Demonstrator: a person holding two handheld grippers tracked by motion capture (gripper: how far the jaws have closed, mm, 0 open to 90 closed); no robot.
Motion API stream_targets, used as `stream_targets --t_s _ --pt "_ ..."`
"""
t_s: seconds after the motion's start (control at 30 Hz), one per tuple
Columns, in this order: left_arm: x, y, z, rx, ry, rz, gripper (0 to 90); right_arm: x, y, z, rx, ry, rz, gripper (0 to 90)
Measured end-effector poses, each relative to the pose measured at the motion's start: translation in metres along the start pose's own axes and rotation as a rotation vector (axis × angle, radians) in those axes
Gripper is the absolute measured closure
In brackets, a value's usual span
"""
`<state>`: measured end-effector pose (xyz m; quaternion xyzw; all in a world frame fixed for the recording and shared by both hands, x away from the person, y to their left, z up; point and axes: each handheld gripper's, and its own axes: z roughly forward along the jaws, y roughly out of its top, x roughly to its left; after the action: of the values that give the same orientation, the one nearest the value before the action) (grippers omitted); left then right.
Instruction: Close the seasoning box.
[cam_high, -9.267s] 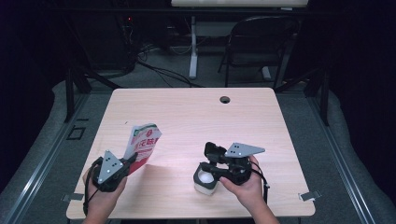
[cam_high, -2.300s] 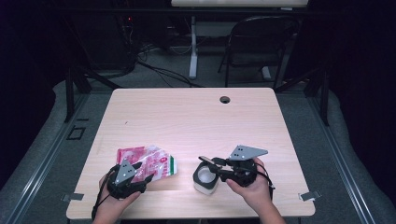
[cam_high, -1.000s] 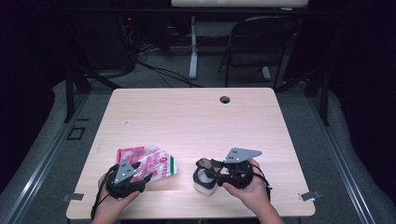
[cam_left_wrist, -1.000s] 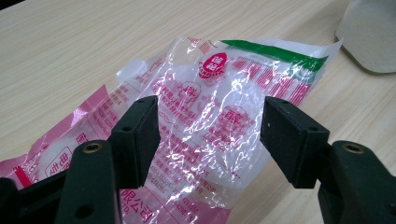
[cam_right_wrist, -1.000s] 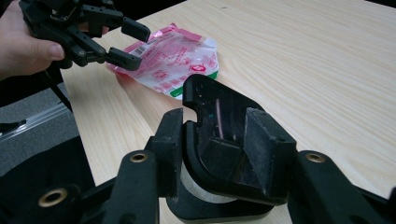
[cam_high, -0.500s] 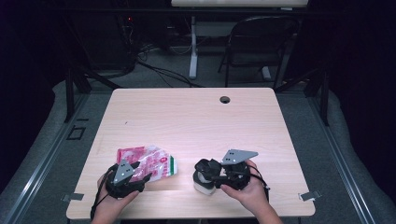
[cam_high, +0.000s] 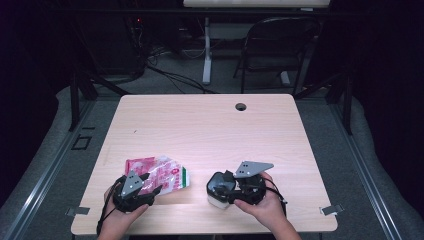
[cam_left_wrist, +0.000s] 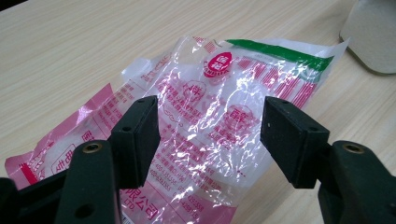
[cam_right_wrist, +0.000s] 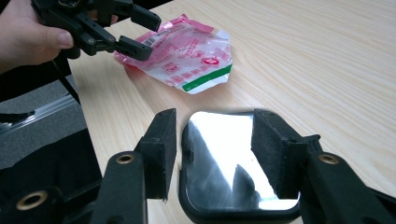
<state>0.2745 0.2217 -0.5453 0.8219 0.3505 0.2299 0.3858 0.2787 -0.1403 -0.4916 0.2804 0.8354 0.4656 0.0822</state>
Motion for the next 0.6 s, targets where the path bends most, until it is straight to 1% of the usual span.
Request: stream_targets --t_s 0.2,0.4,0.6 --pt "0.0002 0.0001 0.0000 0.000 0.001 0.004 37.3 -0.0002 -0.0001 -0.0001 -0.005 0.007 0.007 50.4" --pt "0.0000 -0.0001 0.0001 0.000 0.000 0.000 37.4 -0.0007 -0.0005 0.0000 0.003 0.001 0.007 50.4" --pt "0.0001 -0.0002 0.0001 0.000 0.000 -0.001 37.4 -0.0012 -0.0007 0.0001 0.000 0.001 0.012 50.6"
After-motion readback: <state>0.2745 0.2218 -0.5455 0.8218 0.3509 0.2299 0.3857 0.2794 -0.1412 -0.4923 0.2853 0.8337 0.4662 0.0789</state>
